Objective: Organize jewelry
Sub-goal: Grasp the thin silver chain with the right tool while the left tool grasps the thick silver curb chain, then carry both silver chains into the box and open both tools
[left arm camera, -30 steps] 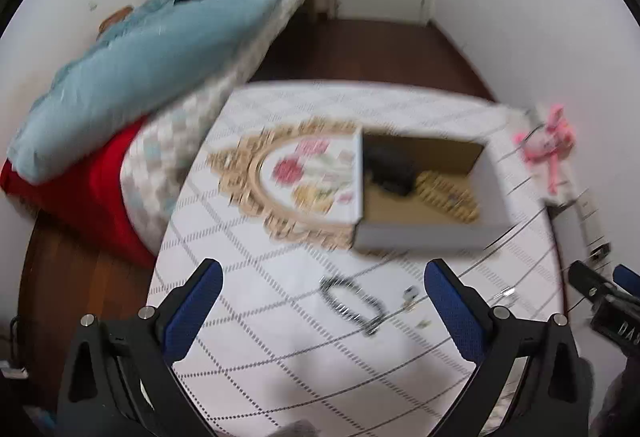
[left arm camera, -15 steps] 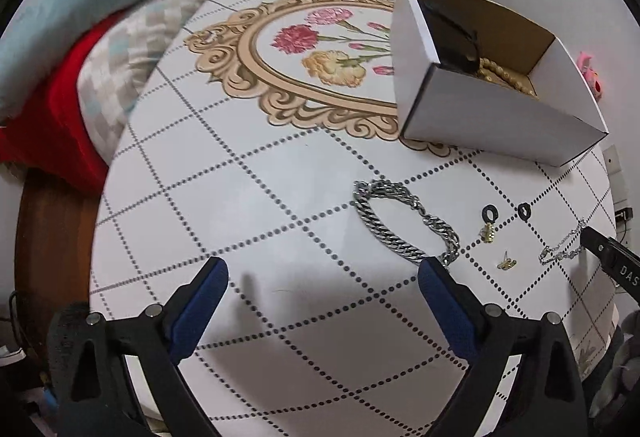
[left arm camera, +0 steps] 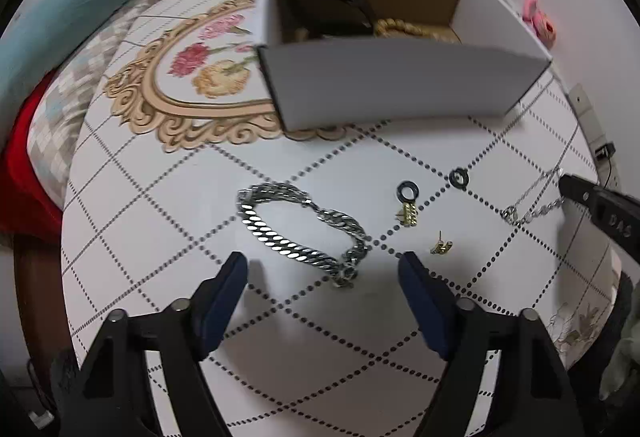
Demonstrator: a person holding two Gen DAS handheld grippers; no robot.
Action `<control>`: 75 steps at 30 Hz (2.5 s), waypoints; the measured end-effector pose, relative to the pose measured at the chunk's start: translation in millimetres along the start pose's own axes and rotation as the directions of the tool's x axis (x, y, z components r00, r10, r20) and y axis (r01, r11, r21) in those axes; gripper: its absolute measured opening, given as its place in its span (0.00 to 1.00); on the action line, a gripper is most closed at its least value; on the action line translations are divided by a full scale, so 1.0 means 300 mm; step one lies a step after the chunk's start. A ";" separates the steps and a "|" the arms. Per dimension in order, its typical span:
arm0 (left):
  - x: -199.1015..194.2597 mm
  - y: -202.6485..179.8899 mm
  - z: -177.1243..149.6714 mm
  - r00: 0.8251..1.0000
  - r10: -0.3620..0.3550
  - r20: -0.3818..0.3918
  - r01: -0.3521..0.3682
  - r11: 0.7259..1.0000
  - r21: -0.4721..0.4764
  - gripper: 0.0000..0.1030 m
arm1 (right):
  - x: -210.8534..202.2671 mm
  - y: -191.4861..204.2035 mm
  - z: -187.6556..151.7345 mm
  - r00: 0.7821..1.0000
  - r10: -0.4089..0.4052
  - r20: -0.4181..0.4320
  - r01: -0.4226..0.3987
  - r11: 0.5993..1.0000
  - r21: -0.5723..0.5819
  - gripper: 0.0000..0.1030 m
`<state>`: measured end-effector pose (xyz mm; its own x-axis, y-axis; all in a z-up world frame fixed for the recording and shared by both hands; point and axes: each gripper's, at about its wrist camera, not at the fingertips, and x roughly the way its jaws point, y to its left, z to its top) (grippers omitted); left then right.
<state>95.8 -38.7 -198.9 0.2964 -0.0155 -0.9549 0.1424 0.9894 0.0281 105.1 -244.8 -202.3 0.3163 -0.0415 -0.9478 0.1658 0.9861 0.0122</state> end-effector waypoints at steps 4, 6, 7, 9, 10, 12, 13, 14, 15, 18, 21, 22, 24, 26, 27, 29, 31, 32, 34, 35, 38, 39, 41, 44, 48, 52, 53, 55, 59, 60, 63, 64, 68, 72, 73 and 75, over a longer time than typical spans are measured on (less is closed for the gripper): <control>-0.006 -0.024 0.005 0.999 -0.031 0.018 0.031 0.999 0.021 0.43 | 0.000 -0.003 0.007 1.000 0.006 -0.008 -0.006 1.000 0.009 0.06; -0.014 -0.034 0.015 0.999 -0.039 0.021 0.038 0.999 0.032 0.13 | -0.002 -0.005 0.008 1.000 0.017 -0.014 -0.016 1.000 0.018 0.06; -0.014 -0.034 0.025 0.999 -0.049 0.018 0.048 0.998 0.034 0.10 | -0.003 -0.008 0.009 0.999 0.028 -0.017 -0.027 0.999 0.025 0.06; -0.018 -0.020 0.034 0.997 -0.082 0.012 0.082 0.996 0.017 0.09 | -0.006 -0.016 0.005 0.998 0.064 -0.024 -0.063 0.997 0.042 0.05; -0.021 -0.008 0.035 0.995 -0.098 0.013 0.098 0.995 0.004 0.08 | -0.011 -0.020 0.003 0.996 0.083 -0.023 -0.081 0.995 0.050 0.05; -0.036 0.014 0.036 0.993 -0.120 0.018 0.121 0.993 -0.018 0.05 | -0.030 -0.026 0.000 0.993 0.118 -0.016 -0.117 0.991 0.063 0.05; -0.050 0.028 0.033 0.991 -0.131 0.025 0.131 0.991 -0.035 0.05 | -0.040 -0.027 -0.005 0.991 0.134 -0.011 -0.133 0.989 0.069 0.05; -0.067 0.039 0.030 0.990 -0.139 0.034 0.140 0.989 -0.043 0.05 | -0.054 -0.027 -0.006 0.988 0.153 -0.007 -0.152 0.986 0.073 0.05; -0.080 0.046 0.028 0.989 -0.146 0.040 0.148 0.988 -0.049 0.05 | -0.065 -0.026 -0.008 0.986 0.168 -0.003 -0.167 0.983 0.074 0.05; -0.138 0.070 0.021 0.983 -0.173 0.065 0.177 0.982 -0.071 0.05 | -0.113 -0.010 0.000 0.976 0.217 0.011 -0.217 0.974 0.067 0.05; -0.191 0.112 0.033 0.975 -0.205 0.088 0.212 0.973 -0.087 0.05 | -0.167 0.010 0.013 0.964 0.266 0.025 -0.267 0.962 0.055 0.05; -0.214 0.114 0.040 0.972 -0.215 0.097 0.224 0.971 -0.089 0.05 | -0.188 0.019 0.017 0.959 0.281 0.032 -0.282 0.958 0.050 0.05; -0.257 0.128 0.046 0.965 -0.235 0.118 0.246 0.964 -0.096 0.05 | -0.230 0.038 0.027 0.949 0.312 0.042 -0.314 0.949 0.040 0.05; -0.291 0.149 0.061 0.958 -0.250 0.140 0.265 0.959 -0.099 0.05 | -0.277 0.058 0.043 0.938 0.343 0.053 -0.345 0.938 0.022 0.00; -0.315 0.151 0.065 0.953 -0.259 0.154 0.276 0.956 -0.099 0.05 | -0.298 0.067 0.051 0.933 0.354 0.058 -0.356 0.935 0.015 0.00; -0.350 0.169 0.089 0.945 -0.277 0.176 0.297 0.950 -0.098 0.05 | -0.344 0.082 0.071 0.922 0.381 0.071 -0.382 0.924 -0.002 0.00; -0.396 0.175 0.113 0.933 -0.299 0.201 0.322 0.942 -0.096 0.05 | -0.390 0.099 0.096 0.912 0.400 0.088 -0.399 0.917 -0.023 0.00; -0.420 0.176 0.127 0.926 -0.310 0.216 0.335 0.938 -0.093 0.05 | -0.415 0.107 0.110 0.909 0.405 0.101 -0.403 0.914 -0.037 0.00; -0.464 0.179 0.158 0.913 -0.326 0.243 0.354 0.932 -0.081 0.05 | -0.452 0.119 0.134 0.905 0.407 0.122 -0.402 0.913 -0.062 0.00; -0.483 0.178 0.171 0.910 -0.327 0.256 0.356 0.932 -0.072 0.05 | -0.459 0.130 0.147 0.907 0.403 0.124 -0.396 0.915 -0.077 0.00; -0.506 0.171 0.197 0.907 -0.314 0.279 0.342 0.938 -0.056 0.05 | -0.400 0.146 0.174 0.909 0.413 0.061 -0.408 0.910 -0.073 0.00; -0.501 0.168 0.198 0.909 -0.310 0.279 0.339 0.939 -0.057 0.05 | -0.359 0.154 0.176 0.917 0.399 0.019 -0.397 0.915 -0.068 0.01; -0.467 0.157 0.190 0.914 -0.307 0.264 0.334 0.940 -0.064 0.05 | -0.272 0.160 0.167 0.923 0.382 -0.049 -0.384 0.922 -0.043 0.08; -0.392 0.142 0.163 0.928 -0.298 0.225 0.323 0.943 -0.083 0.05 | -0.156 0.160 0.129 0.932 0.345 -0.114 -0.350 0.936 -0.034 0.44; -0.279 0.136 0.120 0.944 -0.289 0.162 0.308 0.945 -0.113 0.05 | -0.038 0.145 0.073 0.941 0.297 -0.162 -0.304 0.952 -0.019 0.44; -0.196 0.136 0.080 0.955 -0.278 0.108 0.291 0.948 -0.133 0.05 | 0.004 0.165 0.037 0.958 0.251 -0.141 -0.261 0.964 -0.058 0.37; -0.185 0.136 0.073 0.956 -0.277 0.099 0.289 0.948 -0.135 0.05 | 0.004 0.179 0.029 0.965 0.225 -0.135 -0.238 0.968 -0.084 0.31; -0.174 0.134 0.064 0.957 -0.275 0.090 0.285 0.949 -0.136 0.05 | 0.002 0.205 0.014 0.975 0.187 -0.122 -0.202 0.971 -0.129 0.07; -0.182 0.136 0.063 0.957 -0.275 0.094 0.286 0.948 -0.136 0.05 | -0.010 0.200 -0.001 0.973 0.202 -0.109 -0.214 0.971 -0.109 0.06; -0.191 0.138 0.065 0.956 -0.278 0.099 0.289 0.948 -0.135 0.05 | -0.020 0.194 -0.001 0.971 0.216 -0.103 -0.226 0.969 -0.097 0.06; -0.245 0.144 0.075 0.947 -0.294 0.127 0.310 0.942 -0.129 0.05 | -0.094 0.156 0.009 0.956 0.286 -0.067 -0.290 0.956 -0.052 0.06; -0.261 0.144 0.084 0.944 -0.299 0.136 0.316 0.940 -0.126 0.05 | -0.123 0.146 0.014 0.951 0.304 -0.055 -0.306 0.951 -0.045 0.06; -0.356 0.150 0.130 0.922 -0.341 0.185 0.365 0.924 -0.114 0.05 | -0.280 0.135 0.083 0.927 0.374 0.016 -0.373 0.926 -0.046 0.06; -0.456 0.152 0.213 0.890 -0.389 0.236 0.419 0.903 -0.090 0.05 | -0.417 0.154 0.182 0.901 0.427 0.078 -0.422 0.904 -0.069 0.06; -0.470 0.153 0.230 0.885 -0.398 0.244 0.428 0.900 -0.085 0.05 | -0.449 0.158 0.211 0.894 0.438 0.093 -0.432 0.898 -0.078 0.06; -0.504 0.156 0.287 0.873 -0.410 0.264 0.441 0.894 -0.071 0.05 | -0.494 0.178 0.259 0.884 0.455 0.112 -0.445 0.890 -0.099 0.06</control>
<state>139.1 -2.5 -27.8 0.4496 -0.4571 -0.7674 0.1908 0.8885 -0.4174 139.7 -198.4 -36.3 0.4593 0.3936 -0.7963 -0.0858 0.9119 0.4013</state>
